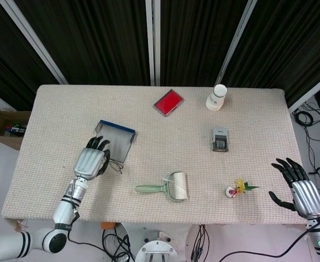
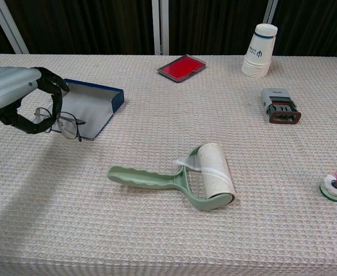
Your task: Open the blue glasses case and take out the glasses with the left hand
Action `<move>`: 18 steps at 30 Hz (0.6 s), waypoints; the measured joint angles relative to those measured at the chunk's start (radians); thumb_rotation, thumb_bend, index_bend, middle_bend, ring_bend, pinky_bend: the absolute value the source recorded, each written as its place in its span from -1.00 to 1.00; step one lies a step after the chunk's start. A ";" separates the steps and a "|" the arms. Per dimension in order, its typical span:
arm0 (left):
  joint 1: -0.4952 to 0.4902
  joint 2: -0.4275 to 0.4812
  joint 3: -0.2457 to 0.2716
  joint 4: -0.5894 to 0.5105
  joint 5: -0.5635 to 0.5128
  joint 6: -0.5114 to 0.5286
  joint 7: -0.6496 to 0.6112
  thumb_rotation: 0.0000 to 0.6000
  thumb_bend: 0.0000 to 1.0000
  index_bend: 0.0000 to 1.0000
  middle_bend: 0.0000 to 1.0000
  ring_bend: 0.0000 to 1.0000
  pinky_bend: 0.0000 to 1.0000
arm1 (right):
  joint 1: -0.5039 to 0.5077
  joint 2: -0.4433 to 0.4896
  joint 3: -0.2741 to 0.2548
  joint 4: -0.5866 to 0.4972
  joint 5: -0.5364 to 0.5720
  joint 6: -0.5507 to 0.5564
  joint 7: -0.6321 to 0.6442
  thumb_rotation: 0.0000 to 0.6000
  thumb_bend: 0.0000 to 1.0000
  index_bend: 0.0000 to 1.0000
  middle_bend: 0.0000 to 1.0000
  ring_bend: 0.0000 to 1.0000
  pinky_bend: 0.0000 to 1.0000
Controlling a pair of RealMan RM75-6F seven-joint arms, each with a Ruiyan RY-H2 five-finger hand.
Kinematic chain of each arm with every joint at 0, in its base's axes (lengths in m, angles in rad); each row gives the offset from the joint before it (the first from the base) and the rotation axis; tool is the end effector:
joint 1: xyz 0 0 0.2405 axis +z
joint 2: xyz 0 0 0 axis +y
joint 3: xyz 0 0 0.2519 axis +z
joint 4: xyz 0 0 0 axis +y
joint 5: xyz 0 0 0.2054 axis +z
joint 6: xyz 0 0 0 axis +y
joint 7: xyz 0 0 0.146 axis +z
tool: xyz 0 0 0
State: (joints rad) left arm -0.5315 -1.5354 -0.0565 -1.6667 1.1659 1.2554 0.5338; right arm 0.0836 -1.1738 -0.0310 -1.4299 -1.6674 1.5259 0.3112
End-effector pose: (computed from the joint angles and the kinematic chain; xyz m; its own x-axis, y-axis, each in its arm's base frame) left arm -0.1789 0.2696 0.0035 0.4713 0.1837 0.8626 0.8696 -0.2603 -0.4196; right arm -0.3178 -0.1657 0.1446 0.2357 -0.0831 0.9683 -0.9630 -0.1538 0.2213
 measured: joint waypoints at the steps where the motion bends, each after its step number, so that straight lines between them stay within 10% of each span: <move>1: 0.009 0.004 0.014 -0.018 0.017 0.012 0.010 1.00 0.05 0.27 -0.62 -0.88 -0.78 | 0.000 0.000 -0.001 0.001 0.000 -0.001 0.000 1.00 -0.60 -0.64 -0.74 -1.00 -0.79; 10: 0.018 -0.049 0.065 -0.067 0.078 -0.002 0.124 1.00 0.04 0.21 -0.63 -0.88 -0.78 | -0.008 0.009 -0.005 -0.007 -0.002 0.012 -0.009 1.00 -0.60 -0.64 -0.74 -1.00 -0.79; 18: -0.032 -0.089 0.041 -0.054 0.063 -0.084 0.182 1.00 -0.33 -0.63 -0.72 -0.88 -0.78 | -0.018 0.014 -0.006 -0.014 0.002 0.022 -0.016 1.00 -0.60 -0.64 -0.74 -1.00 -0.79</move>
State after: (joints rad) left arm -0.5636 -1.6243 -0.0150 -1.7206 1.2292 1.1718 0.7154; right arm 0.0661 -1.1598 -0.0369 -1.4443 -1.6652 1.5478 0.2956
